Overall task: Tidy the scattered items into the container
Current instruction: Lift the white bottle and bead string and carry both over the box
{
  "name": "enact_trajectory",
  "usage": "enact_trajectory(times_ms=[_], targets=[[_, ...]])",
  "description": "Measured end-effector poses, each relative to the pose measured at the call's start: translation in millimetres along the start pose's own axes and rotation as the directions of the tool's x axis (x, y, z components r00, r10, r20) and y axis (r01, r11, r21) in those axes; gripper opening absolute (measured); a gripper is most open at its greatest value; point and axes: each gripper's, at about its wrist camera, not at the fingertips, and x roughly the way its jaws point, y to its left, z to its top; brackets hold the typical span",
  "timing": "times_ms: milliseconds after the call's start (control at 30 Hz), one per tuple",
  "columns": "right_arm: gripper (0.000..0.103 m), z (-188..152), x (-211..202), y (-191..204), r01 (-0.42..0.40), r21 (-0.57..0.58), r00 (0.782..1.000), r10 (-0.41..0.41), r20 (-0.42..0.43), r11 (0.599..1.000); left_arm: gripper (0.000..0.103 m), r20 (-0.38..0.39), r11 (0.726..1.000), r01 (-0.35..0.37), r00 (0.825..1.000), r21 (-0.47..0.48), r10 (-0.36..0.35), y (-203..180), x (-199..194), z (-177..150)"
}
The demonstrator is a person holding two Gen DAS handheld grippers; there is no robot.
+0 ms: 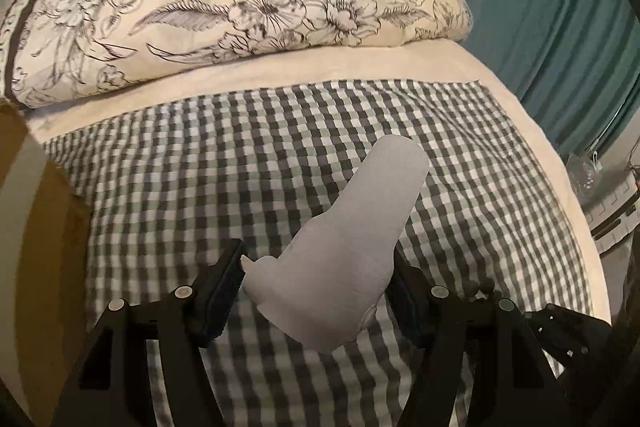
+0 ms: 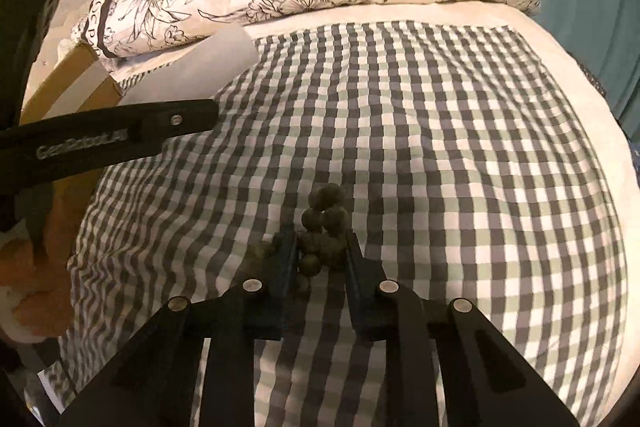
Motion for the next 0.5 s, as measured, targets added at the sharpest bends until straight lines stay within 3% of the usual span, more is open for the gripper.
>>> enact_trajectory(times_ms=[500], targets=[[0.021, 0.3, -71.7, 22.6, 0.006, 0.006, 0.995, -0.006, 0.099, 1.0, 0.068, 0.106, 0.999, -0.026, 0.994, -0.048, 0.031, 21.7, -96.1, -20.3]])
